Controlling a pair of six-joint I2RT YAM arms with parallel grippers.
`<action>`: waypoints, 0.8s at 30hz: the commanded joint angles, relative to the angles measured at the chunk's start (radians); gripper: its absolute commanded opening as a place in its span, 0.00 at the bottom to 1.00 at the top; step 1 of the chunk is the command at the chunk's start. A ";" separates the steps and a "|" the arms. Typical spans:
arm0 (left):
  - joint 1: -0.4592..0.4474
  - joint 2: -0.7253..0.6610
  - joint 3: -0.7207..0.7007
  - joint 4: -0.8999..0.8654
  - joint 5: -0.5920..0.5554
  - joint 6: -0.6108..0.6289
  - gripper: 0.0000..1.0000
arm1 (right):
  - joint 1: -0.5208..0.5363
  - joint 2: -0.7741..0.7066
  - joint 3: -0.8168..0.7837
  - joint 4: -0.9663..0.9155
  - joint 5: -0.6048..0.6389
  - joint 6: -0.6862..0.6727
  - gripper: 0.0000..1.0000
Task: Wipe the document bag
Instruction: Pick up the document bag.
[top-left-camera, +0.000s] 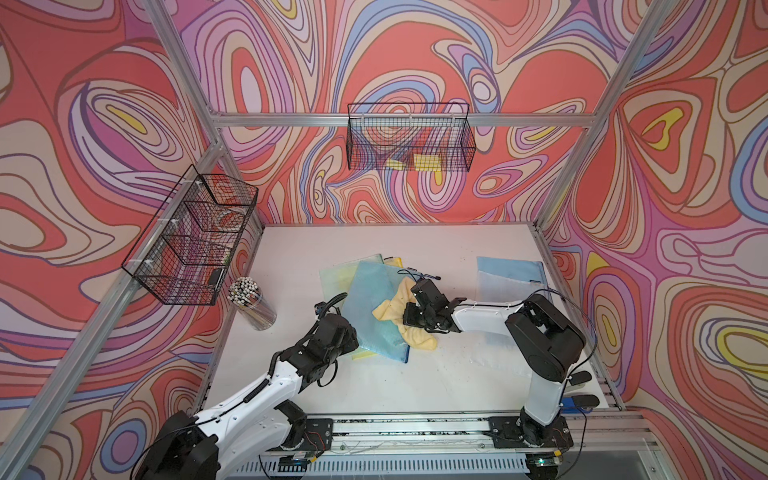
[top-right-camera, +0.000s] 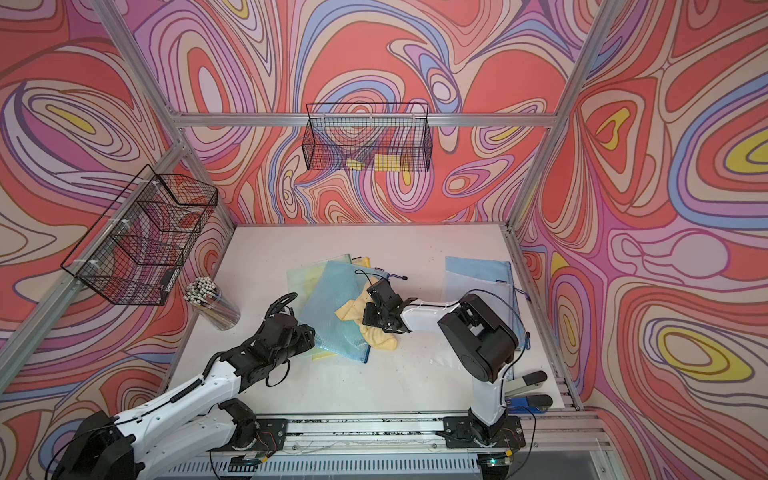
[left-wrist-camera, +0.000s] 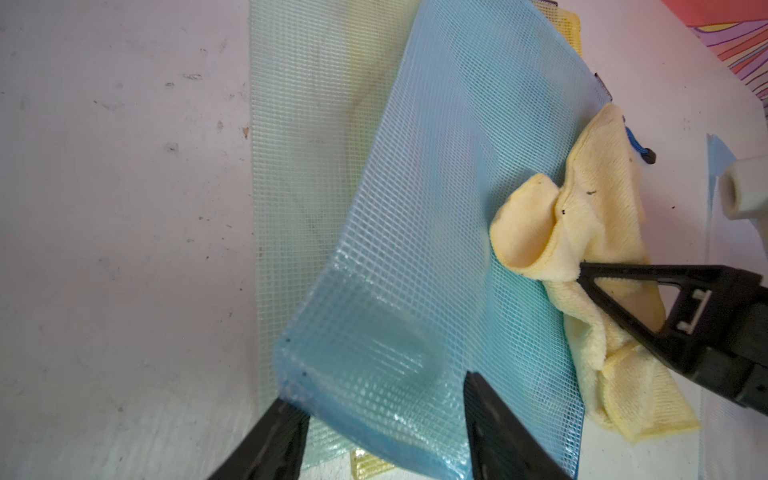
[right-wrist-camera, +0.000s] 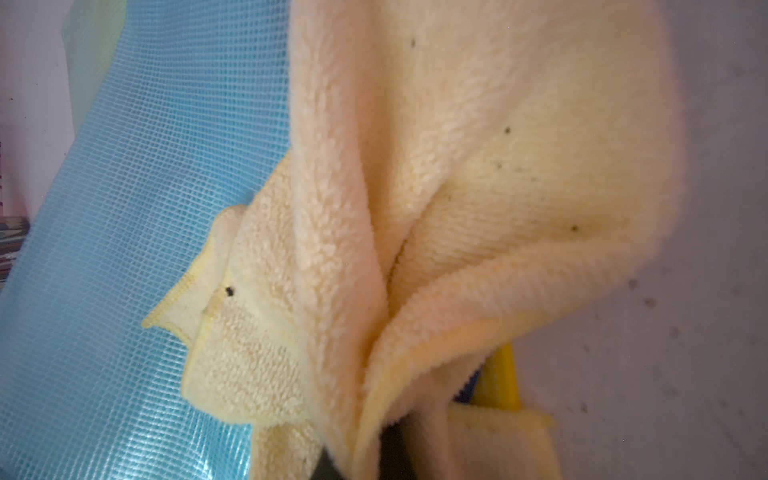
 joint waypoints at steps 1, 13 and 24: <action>0.005 0.010 0.022 0.010 -0.027 0.011 0.51 | 0.010 0.104 -0.072 -0.200 -0.015 -0.006 0.00; 0.004 0.025 0.009 0.083 -0.023 -0.009 0.00 | 0.010 0.055 -0.072 -0.251 0.010 -0.018 0.00; 0.002 0.177 -0.035 0.258 0.156 -0.058 0.00 | 0.010 -0.331 0.062 -0.450 0.070 -0.064 0.00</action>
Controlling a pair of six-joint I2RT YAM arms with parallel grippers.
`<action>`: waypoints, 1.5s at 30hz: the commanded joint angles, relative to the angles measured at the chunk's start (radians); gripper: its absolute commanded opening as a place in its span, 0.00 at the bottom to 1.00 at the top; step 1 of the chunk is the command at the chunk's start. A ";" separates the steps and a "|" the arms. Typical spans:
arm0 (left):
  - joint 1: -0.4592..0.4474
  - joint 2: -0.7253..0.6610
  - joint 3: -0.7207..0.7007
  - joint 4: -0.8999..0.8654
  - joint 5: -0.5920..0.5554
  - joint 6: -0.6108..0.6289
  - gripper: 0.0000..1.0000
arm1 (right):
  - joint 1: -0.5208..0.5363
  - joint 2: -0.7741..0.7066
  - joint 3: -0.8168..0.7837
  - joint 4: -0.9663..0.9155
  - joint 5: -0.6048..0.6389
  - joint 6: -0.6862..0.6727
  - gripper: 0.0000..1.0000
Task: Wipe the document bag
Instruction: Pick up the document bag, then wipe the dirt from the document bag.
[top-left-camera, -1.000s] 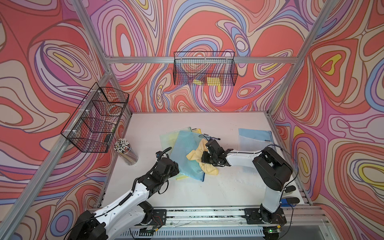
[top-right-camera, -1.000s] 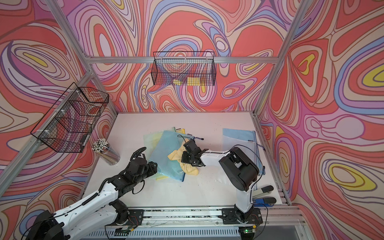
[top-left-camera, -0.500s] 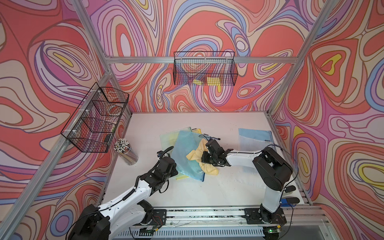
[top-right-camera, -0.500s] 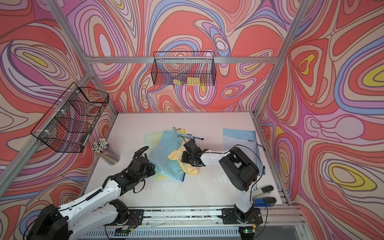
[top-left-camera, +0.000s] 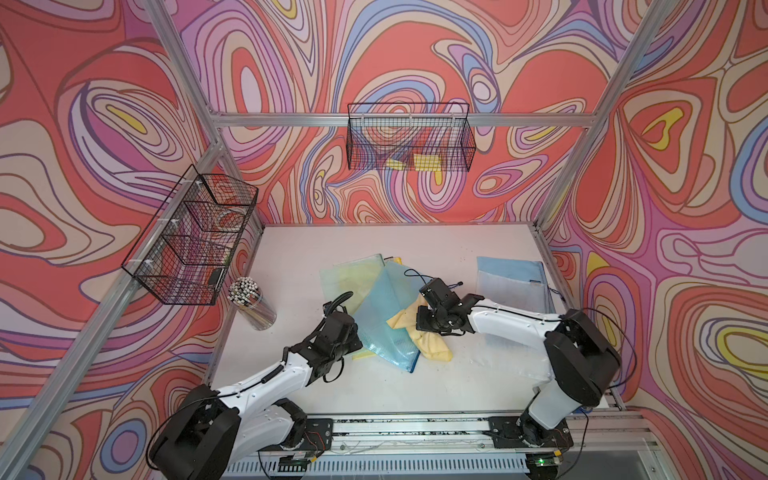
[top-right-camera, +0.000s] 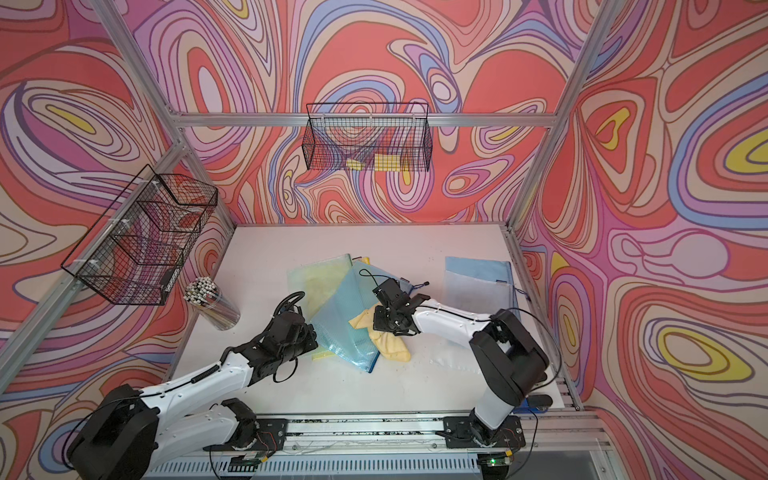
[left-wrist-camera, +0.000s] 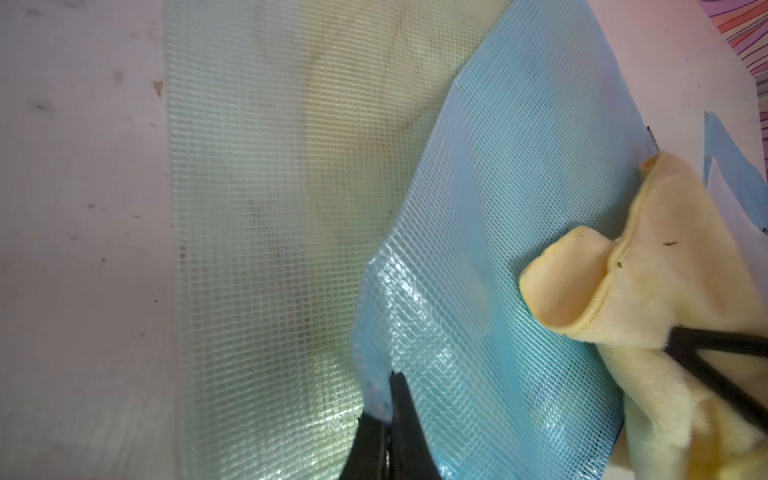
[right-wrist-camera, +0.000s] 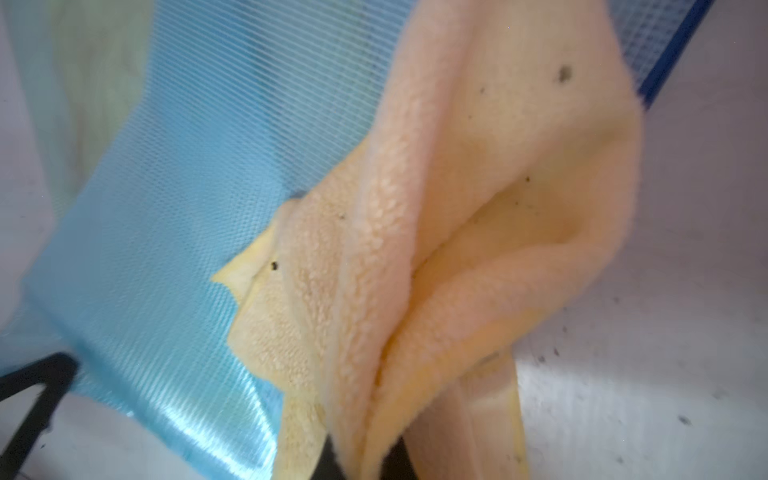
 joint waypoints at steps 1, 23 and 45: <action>0.002 0.028 -0.019 0.100 0.066 -0.033 0.00 | 0.003 -0.060 0.059 -0.054 -0.035 -0.027 0.00; -0.009 0.034 -0.021 0.073 0.084 -0.024 0.00 | 0.108 0.398 0.122 0.449 -0.500 0.040 0.00; -0.009 0.007 -0.049 0.021 0.065 -0.019 0.00 | -0.330 0.263 -0.128 0.229 -0.347 -0.138 0.00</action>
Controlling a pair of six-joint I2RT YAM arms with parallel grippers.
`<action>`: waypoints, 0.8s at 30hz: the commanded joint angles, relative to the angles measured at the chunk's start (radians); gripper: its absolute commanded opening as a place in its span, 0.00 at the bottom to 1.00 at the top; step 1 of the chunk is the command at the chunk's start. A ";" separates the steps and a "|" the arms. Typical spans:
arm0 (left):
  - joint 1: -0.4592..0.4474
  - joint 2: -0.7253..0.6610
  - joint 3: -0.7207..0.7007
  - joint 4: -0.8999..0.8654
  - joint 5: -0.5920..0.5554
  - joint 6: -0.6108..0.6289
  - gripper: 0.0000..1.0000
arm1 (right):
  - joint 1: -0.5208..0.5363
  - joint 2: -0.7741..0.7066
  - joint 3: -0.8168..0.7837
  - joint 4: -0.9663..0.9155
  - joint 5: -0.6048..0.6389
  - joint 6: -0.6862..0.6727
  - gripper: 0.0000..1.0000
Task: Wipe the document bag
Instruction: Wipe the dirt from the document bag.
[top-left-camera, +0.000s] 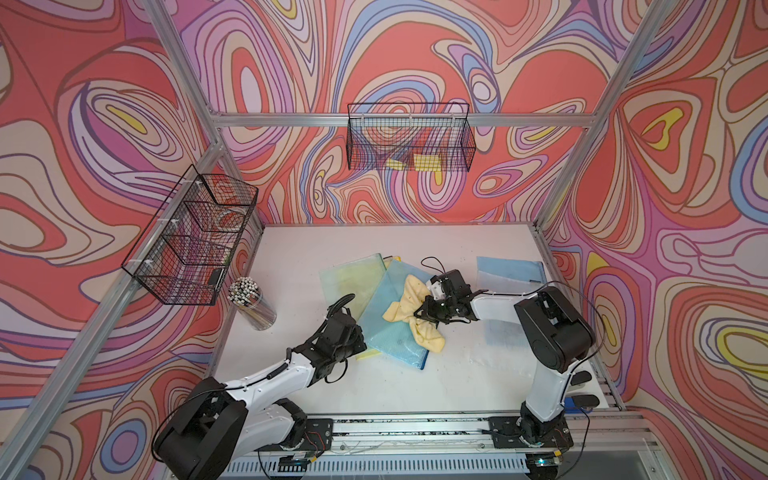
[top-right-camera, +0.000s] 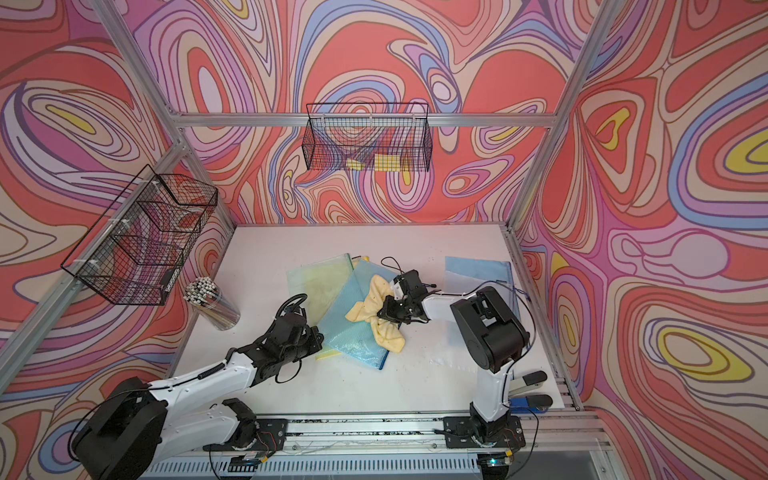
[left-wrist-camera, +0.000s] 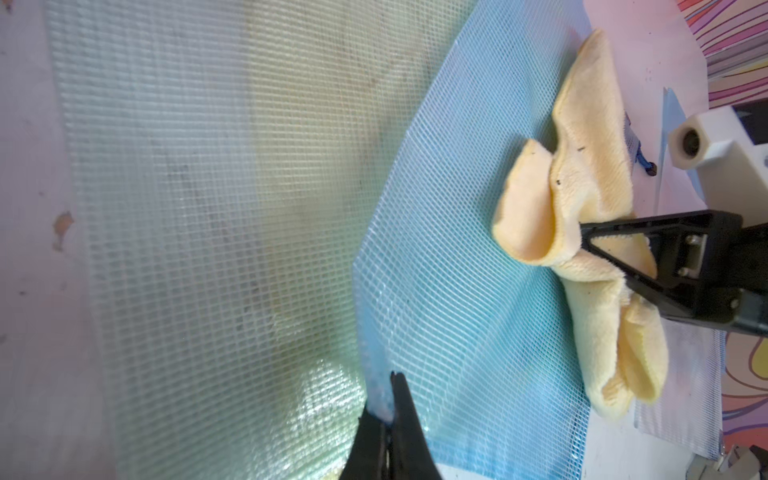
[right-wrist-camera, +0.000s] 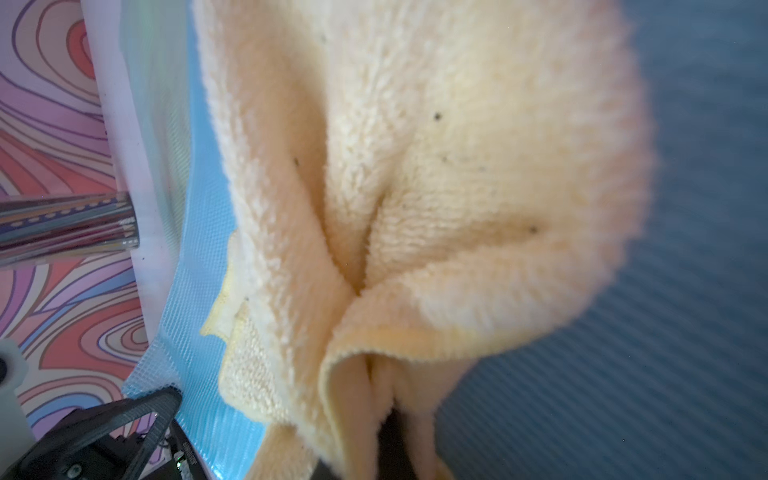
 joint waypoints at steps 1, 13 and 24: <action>0.000 -0.011 -0.026 -0.046 -0.016 0.000 0.00 | -0.048 -0.007 -0.047 -0.164 0.115 -0.059 0.00; 0.001 0.053 -0.032 -0.001 0.017 -0.018 0.00 | 0.320 0.087 0.250 -0.096 0.008 0.067 0.00; 0.001 0.031 -0.027 -0.034 0.009 -0.014 0.00 | 0.363 0.333 0.346 -0.028 -0.048 0.101 0.00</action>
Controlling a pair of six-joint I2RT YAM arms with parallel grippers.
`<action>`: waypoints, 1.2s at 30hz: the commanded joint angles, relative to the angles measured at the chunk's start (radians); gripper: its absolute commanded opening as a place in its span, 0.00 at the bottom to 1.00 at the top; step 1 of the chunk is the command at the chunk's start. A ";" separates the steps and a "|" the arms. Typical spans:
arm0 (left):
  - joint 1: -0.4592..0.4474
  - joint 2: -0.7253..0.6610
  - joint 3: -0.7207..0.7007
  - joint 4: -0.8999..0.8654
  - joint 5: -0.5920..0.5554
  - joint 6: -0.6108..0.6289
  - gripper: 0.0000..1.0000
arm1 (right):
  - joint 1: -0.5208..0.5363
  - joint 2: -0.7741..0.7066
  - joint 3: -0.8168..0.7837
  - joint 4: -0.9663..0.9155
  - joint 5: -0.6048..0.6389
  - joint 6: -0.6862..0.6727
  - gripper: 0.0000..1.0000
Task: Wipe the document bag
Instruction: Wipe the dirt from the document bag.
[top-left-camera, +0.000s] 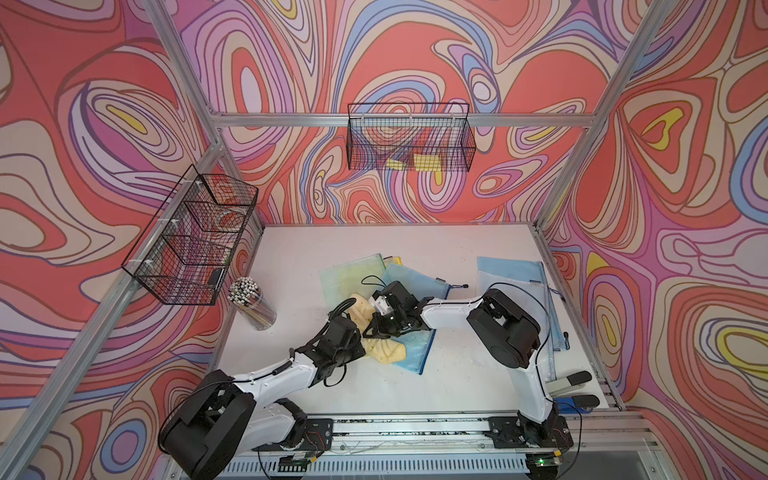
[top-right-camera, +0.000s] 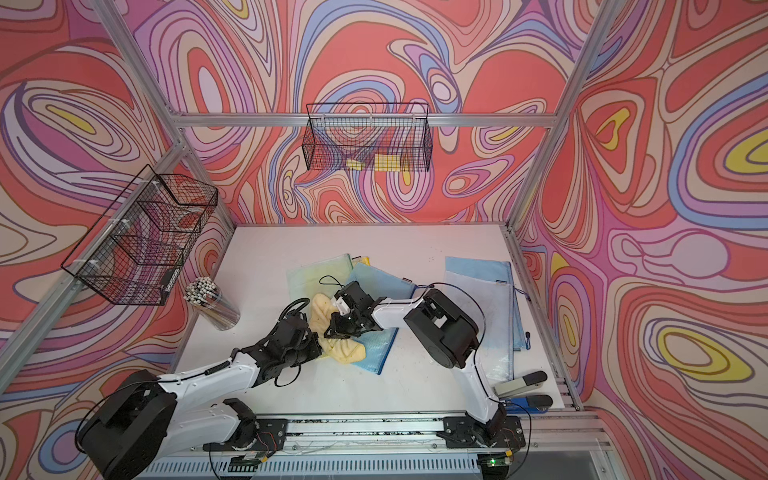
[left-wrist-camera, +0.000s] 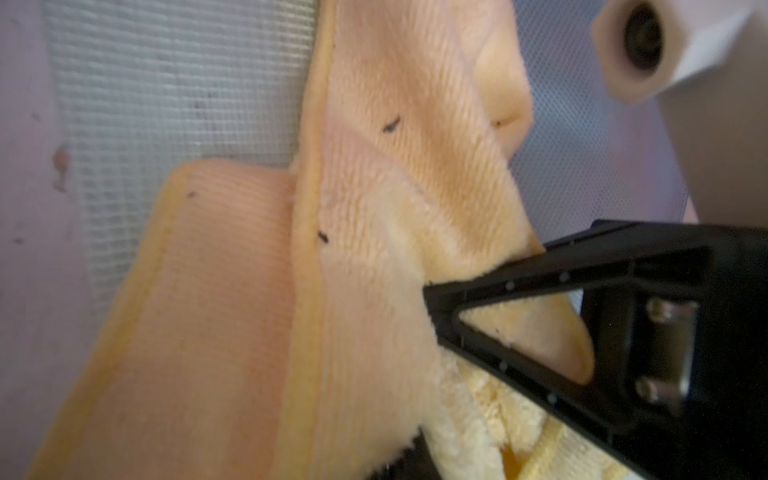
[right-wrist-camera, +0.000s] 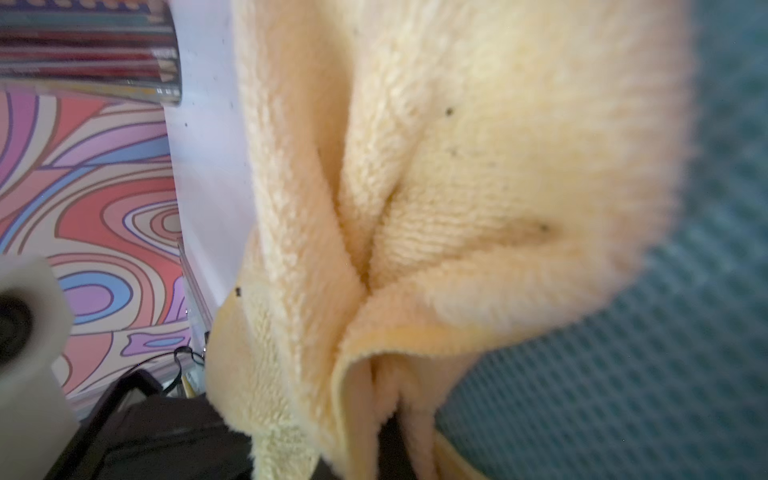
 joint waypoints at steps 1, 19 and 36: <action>0.002 -0.023 -0.003 -0.040 -0.012 -0.003 0.00 | -0.037 0.060 0.000 -0.064 0.039 -0.026 0.00; 0.001 -0.127 -0.041 -0.114 -0.034 -0.006 0.00 | -0.513 0.128 0.241 -0.347 0.104 -0.233 0.00; 0.001 -0.058 -0.008 -0.088 -0.004 0.003 0.00 | -0.110 0.069 0.211 -0.222 0.015 -0.089 0.00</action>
